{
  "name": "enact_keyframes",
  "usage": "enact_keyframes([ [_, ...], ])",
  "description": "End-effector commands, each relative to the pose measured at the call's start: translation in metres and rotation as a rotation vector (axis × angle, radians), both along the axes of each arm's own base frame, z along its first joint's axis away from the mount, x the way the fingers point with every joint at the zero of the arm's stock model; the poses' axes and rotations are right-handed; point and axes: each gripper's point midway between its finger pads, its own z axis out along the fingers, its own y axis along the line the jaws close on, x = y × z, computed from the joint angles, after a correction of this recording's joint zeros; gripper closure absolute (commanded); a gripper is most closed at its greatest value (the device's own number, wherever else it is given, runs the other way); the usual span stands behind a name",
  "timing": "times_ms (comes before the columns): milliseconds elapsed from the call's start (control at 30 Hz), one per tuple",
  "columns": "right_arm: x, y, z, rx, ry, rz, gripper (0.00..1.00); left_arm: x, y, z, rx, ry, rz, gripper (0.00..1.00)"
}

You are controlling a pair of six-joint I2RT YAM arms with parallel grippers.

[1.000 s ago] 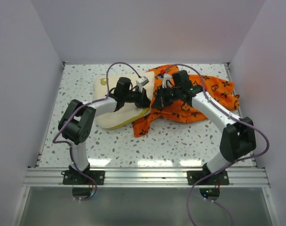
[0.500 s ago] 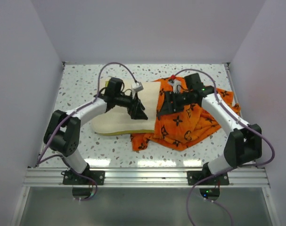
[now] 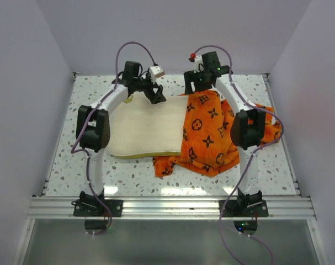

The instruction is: Put the pillow into the pillowcase

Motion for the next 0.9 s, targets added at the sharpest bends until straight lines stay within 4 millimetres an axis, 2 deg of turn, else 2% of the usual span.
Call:
enact_keyframes([
  [0,-0.005,-0.003,-0.029,-0.142,0.043,-0.018,0.21,0.026,0.002,0.016,0.013,-0.135,0.060,0.00],
  [33,-0.003,-0.003,-0.033,-0.152,0.045,-0.025,0.23,0.024,0.004,0.008,0.016,-0.125,0.065,0.00],
  [100,0.006,0.000,-0.048,-0.175,0.032,-0.042,0.27,0.026,0.005,0.007,0.014,-0.135,0.074,0.00],
  [133,0.008,-0.006,-0.058,-0.197,0.038,-0.080,0.31,0.027,0.006,0.003,0.021,-0.132,0.090,0.00],
  [167,0.013,-0.006,-0.064,-0.197,0.034,-0.100,0.42,0.028,0.006,0.001,0.024,-0.131,0.099,0.00],
  [233,0.014,-0.008,-0.072,-0.194,0.050,-0.148,0.48,0.030,0.008,-0.002,0.033,-0.141,0.111,0.00],
  [300,0.017,-0.009,-0.066,-0.182,0.029,-0.186,0.47,0.033,0.009,-0.003,0.042,-0.162,0.113,0.00],
  [333,0.015,-0.010,-0.070,-0.181,0.035,-0.197,0.45,0.034,0.009,-0.003,0.045,-0.168,0.110,0.00],
  [400,0.023,-0.011,-0.053,-0.154,-0.035,-0.235,0.39,0.036,0.009,-0.007,0.054,-0.177,0.107,0.00],
  [467,0.025,-0.012,-0.056,-0.149,-0.046,-0.249,0.39,0.038,0.008,-0.009,0.055,-0.180,0.106,0.00],
  [500,0.027,-0.011,-0.056,-0.147,-0.049,-0.247,0.42,0.041,0.007,-0.007,0.053,-0.196,0.108,0.00],
  [567,0.029,-0.011,-0.072,-0.175,-0.011,-0.248,0.48,0.046,0.007,-0.007,0.053,-0.206,0.114,0.00],
  [633,0.033,-0.014,-0.082,-0.198,0.005,-0.260,0.60,0.052,0.006,-0.004,0.054,-0.217,0.119,0.00],
  [667,0.034,-0.012,-0.082,-0.192,-0.003,-0.260,0.60,0.054,0.006,-0.009,0.058,-0.212,0.117,0.00],
  [700,0.037,-0.014,-0.080,-0.191,-0.016,-0.273,0.58,0.054,0.004,-0.010,0.058,-0.219,0.104,0.00],
  [733,0.035,-0.013,-0.084,-0.188,-0.016,-0.270,0.49,0.054,0.001,-0.010,0.059,-0.227,0.089,0.00],
  [800,0.038,-0.012,-0.083,-0.188,-0.029,-0.266,0.47,0.052,-0.003,-0.025,0.081,-0.216,0.051,0.00],
  [833,0.040,-0.010,-0.081,-0.181,-0.032,-0.256,0.52,0.054,-0.007,-0.021,0.075,-0.227,0.031,0.00],
  [867,0.038,-0.007,-0.088,-0.185,-0.014,-0.244,0.73,0.054,-0.010,-0.034,0.075,-0.204,0.011,0.00],
])
